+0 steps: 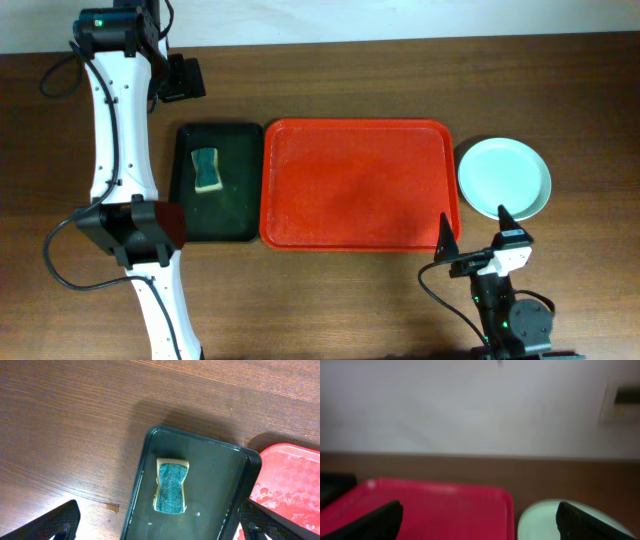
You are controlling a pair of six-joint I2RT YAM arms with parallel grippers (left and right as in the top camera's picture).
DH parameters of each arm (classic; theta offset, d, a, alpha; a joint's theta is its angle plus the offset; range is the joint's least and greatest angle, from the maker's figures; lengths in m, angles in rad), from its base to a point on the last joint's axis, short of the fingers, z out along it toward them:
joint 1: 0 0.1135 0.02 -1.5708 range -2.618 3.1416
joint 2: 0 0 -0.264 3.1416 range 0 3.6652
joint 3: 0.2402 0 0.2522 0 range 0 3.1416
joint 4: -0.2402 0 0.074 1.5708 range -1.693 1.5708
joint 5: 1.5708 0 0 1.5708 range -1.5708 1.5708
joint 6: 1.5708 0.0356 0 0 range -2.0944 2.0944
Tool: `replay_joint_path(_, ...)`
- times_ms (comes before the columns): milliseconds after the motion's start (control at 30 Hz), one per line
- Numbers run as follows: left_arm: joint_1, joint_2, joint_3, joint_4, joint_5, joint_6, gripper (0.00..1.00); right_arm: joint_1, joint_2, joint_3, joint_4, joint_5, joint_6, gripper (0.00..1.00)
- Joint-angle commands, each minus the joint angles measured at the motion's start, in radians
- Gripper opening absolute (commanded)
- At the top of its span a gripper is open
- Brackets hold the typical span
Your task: Clean dirty plates on tray and stack at the side
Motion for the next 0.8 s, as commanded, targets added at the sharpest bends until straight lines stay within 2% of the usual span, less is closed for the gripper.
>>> replay_joint_path(0,-0.004,-0.003,0.006,-0.002,0.007,-0.003,0.99,-0.006,-0.009,-0.006,-0.085,0.039,0.040,0.98)
replay_joint_path(200,-0.004,-0.003,0.006,-0.002,0.007,-0.003,0.99,-0.011,-0.009,-0.006,-0.084,0.034,0.035,0.98)
replay_joint_path(333,-0.004,-0.003,0.006,-0.002,0.007,-0.003,0.99,-0.011,-0.009,-0.006,-0.082,-0.045,-0.115,0.98)
replay_joint_path(767,-0.004,-0.003,0.006,-0.002,0.007,-0.003,0.99,-0.011,-0.009,-0.006,-0.080,-0.044,-0.111,0.98)
